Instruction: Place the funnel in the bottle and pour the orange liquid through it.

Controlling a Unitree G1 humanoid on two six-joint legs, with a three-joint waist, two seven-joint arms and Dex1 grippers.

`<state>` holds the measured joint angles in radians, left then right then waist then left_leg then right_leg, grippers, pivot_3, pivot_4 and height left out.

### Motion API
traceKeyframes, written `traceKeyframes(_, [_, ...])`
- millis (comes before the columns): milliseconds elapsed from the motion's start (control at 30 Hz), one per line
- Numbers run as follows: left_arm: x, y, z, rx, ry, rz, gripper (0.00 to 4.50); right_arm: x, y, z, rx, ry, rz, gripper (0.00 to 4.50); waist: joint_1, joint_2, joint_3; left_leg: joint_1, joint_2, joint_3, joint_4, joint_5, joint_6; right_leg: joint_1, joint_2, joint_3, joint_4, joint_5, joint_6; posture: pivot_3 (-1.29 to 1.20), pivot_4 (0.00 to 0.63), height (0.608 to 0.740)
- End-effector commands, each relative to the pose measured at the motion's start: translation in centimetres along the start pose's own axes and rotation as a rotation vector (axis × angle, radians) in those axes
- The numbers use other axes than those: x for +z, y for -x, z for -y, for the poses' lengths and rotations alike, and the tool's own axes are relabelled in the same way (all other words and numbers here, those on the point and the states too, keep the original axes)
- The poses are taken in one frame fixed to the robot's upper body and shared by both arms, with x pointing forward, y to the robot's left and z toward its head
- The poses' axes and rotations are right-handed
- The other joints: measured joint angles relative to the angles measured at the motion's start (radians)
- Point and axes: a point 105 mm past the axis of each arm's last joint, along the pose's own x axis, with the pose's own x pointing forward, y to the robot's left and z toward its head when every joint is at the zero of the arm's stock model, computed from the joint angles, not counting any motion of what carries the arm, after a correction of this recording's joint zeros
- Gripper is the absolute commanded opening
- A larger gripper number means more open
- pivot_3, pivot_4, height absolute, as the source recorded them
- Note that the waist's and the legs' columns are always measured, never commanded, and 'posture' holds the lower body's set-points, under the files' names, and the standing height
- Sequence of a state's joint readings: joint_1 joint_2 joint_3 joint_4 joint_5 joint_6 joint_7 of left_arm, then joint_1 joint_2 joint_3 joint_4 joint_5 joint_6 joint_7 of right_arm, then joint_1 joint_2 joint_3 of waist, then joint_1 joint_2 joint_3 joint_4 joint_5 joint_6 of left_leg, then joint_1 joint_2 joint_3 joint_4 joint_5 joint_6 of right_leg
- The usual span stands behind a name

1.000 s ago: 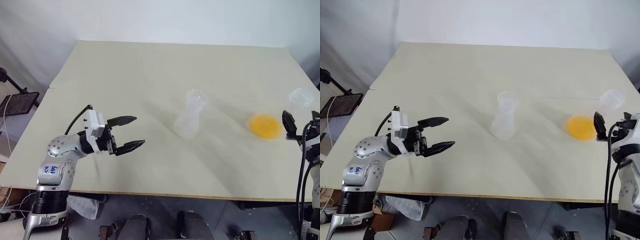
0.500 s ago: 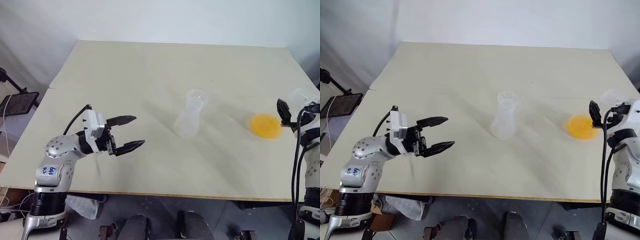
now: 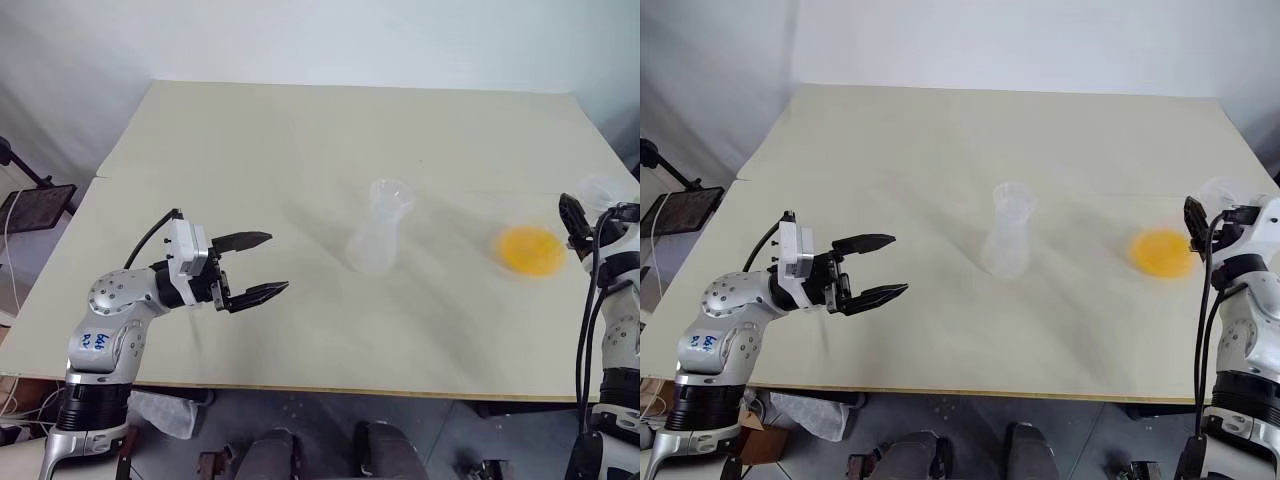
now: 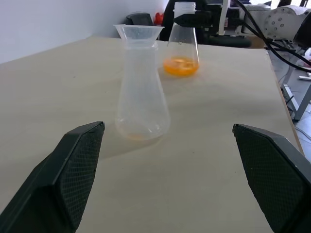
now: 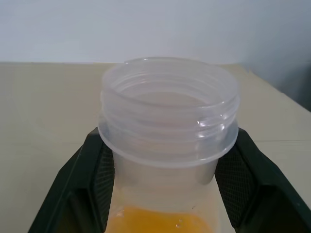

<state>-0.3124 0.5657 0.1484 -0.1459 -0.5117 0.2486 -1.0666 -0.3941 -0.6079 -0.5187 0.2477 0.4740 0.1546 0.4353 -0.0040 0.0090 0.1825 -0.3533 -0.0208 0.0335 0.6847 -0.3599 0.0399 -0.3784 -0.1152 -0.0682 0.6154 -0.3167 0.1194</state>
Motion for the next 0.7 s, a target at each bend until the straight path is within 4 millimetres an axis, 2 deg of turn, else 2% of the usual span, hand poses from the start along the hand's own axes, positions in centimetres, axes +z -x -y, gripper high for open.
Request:
traceKeyframes(33, [1.1, 0.0, -0.2, -0.01, -0.047, 0.026, 4.5, 4.0, -0.2, -1.7, 0.075, 0.083, 0.108, 2.43, 0.001, 0.003, 0.002, 0.0, 0.0, 0.0, 0.0, 0.0, 0.0, 0.0, 0.0, 0.0, 0.0, 0.0, 0.0, 0.0, 0.15, 0.74])
traceKeyframes(100, [1.1, 0.0, -0.3, -0.007, -0.049, 0.026, 4.5, 3.4, -0.6, -3.0, 0.114, 0.115, 0.005, 2.43, 0.0, 0.003, 0.002, -0.001, 0.0, 0.0, 0.0, 0.0, 0.0, -0.002, 0.0, 0.0, 0.0, 0.0, 0.0, 0.0, 0.15, 0.74])
traceKeyframes(267, [1.0, 0.0, -0.5, -0.006, -0.053, 0.027, 4.5, 4.7, -0.8, -6.6, 0.218, 0.243, -0.005, 2.43, 0.001, 0.003, 0.002, -0.002, 0.0, 0.0, 0.0, 0.0, 0.0, -0.003, 0.0, 0.0, 0.001, 0.0, 0.0, 0.0, 0.15, 0.74])
traceKeyframes(400, [0.9, -0.2, -0.5, -0.013, -0.058, 0.027, 4.5, 5.2, -0.7, -11.2, 0.365, 0.365, -0.007, 2.43, 0.002, 0.003, 0.002, -0.004, 0.0, 0.001, 0.0, 0.0, 0.0, -0.006, 0.0, 0.001, 0.001, 0.0, 0.0, 0.0, 0.15, 0.74])
traceKeyframes(567, [0.8, -0.4, -0.7, -0.015, -0.06, 0.03, 4.5, 6.2, -1.3, -13.4, 0.357, 0.516, 0.04, 2.43, 0.003, 0.003, 0.002, -0.011, -0.001, 0.001, 0.002, 0.0, 0.0, -0.014, 0.0, 0.0, 0.005, 0.0, 0.0, 0.0, 0.15, 0.74])
traceKeyframes(700, [0.7, -0.5, -0.6, -0.019, -0.061, 0.033, 4.5, 6.7, -1.8, -13.9, 0.326, 0.632, 0.078, 2.43, 0.004, 0.003, 0.002, -0.017, -0.001, 0.0, 0.004, 0.001, -0.001, -0.018, 0.0, -0.003, 0.006, 0.0, 0.0, 0.0, 0.15, 0.74])
